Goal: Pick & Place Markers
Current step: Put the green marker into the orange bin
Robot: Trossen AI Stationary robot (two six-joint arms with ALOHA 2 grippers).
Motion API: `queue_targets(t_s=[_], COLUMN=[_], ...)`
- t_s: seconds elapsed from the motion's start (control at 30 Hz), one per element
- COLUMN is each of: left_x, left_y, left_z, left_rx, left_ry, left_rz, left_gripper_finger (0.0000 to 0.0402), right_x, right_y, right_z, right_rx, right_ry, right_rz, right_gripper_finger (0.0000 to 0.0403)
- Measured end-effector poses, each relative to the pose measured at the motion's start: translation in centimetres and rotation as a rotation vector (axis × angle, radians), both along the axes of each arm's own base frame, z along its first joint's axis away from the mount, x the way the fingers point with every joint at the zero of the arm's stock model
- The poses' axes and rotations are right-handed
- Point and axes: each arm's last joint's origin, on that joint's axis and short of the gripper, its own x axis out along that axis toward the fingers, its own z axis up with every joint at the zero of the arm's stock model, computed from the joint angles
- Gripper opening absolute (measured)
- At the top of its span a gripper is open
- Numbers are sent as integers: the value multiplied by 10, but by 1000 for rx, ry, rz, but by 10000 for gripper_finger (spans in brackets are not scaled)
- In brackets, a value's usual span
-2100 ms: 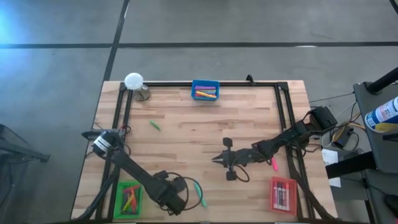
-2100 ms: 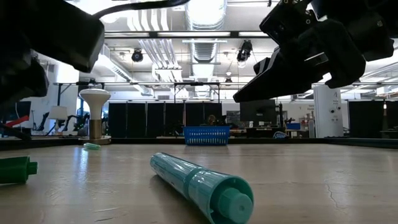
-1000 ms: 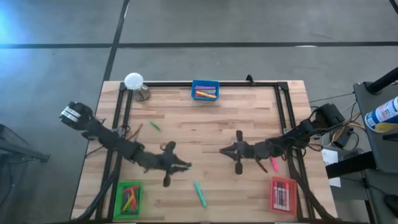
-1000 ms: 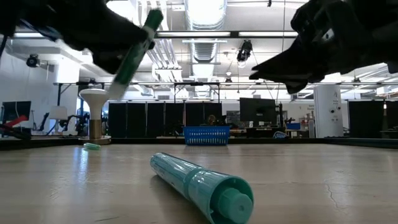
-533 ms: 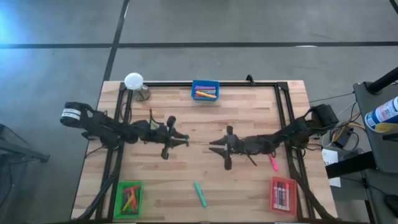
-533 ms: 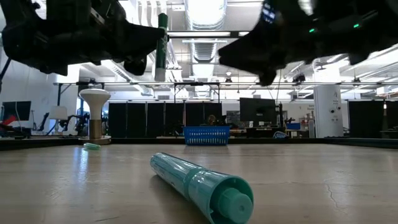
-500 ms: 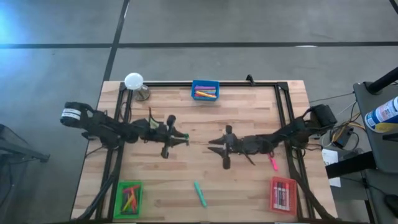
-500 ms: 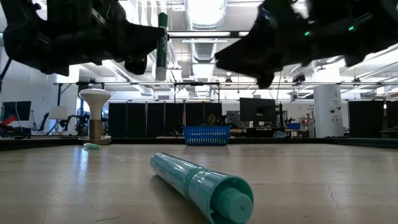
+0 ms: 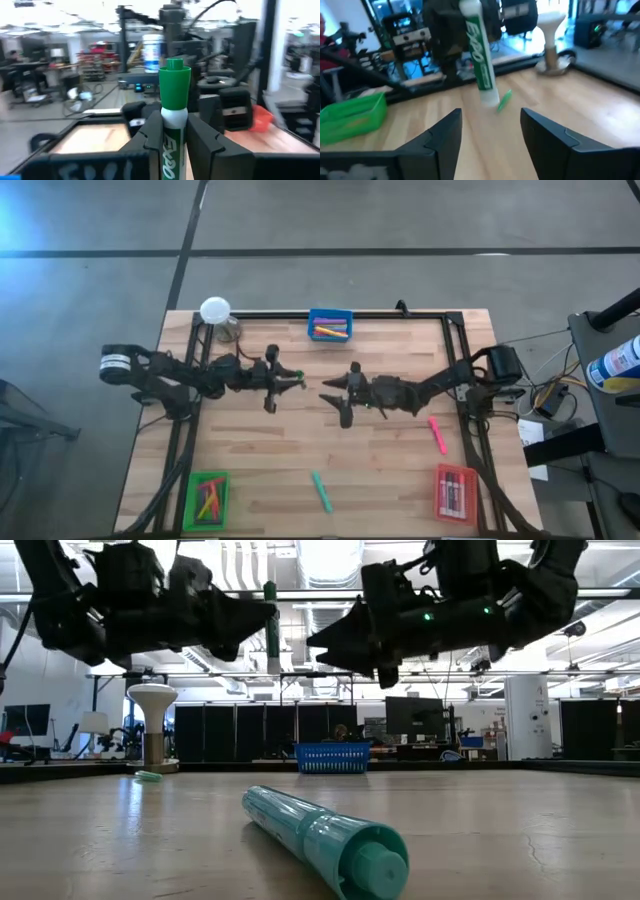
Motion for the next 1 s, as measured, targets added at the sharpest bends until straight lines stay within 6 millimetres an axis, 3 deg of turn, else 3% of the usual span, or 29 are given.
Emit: queue_targets(t_s=[0.2, 0.43, 1.0], left_x=[-5, -9, -7], left_y=[27, 37, 38], left_z=[1, 0, 3], left_rx=[-76, -94, -109], left_ry=[-2, 2, -3], left_rz=[108, 113, 75], left_gripper_finger=[51, 51, 51], right_x=[-2, 5, 60], right_y=[-27, -53, -64], right_z=[18, 30, 31], right_rx=[-25, 53, 45], right_ry=[-60, -113, 15], right_rz=[-60, 61, 48], right_gripper_finger=[201, 201, 201])
